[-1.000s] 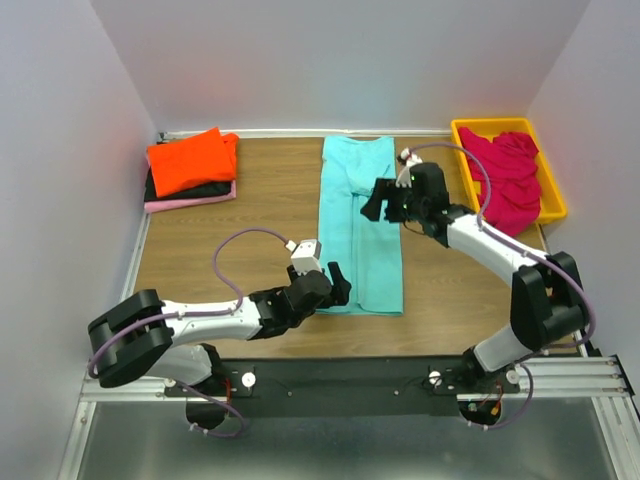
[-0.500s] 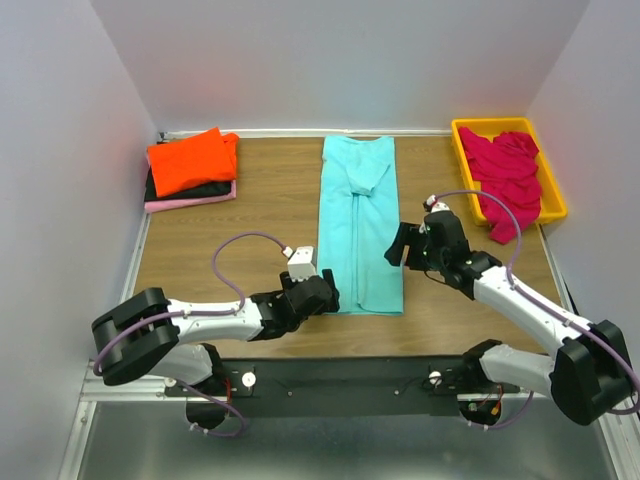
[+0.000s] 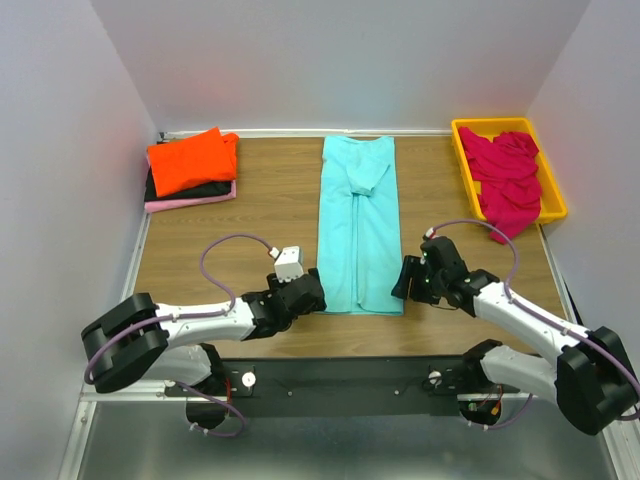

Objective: Fold and stack the t-shirts
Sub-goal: Fold the tshirt

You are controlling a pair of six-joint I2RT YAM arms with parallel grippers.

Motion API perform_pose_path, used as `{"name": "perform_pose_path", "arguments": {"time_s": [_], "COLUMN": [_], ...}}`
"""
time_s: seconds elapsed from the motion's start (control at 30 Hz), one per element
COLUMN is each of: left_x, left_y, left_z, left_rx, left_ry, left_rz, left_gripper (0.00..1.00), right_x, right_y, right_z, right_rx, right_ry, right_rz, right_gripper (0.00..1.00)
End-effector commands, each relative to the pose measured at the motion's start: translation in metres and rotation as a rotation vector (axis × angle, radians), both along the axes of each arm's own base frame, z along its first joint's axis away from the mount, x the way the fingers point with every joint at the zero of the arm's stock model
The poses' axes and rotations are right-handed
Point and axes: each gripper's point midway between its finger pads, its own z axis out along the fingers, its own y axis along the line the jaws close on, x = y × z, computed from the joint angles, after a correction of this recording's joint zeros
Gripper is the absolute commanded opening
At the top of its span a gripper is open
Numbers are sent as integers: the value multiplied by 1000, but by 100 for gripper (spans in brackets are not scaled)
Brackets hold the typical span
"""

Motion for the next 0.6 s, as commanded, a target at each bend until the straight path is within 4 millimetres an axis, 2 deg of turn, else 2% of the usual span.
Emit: {"name": "perform_pose_path", "arguments": {"time_s": [0.0,0.33,0.57], "left_x": [7,6,2], "left_y": [9,0,-3], "left_z": [0,-7,-11], "left_rx": [29,38,20], "left_ry": [-23,0,19], "left_rz": [20,-46,-62], "left_gripper": [80,79,77], "right_x": [-21,-33,-35], "right_y": [3,9,10], "right_z": [-10,-15,-18], "right_rx": [29,37,27], "right_ry": [72,95,111], "right_rz": [5,32,41], "right_gripper": [65,53,33]}}
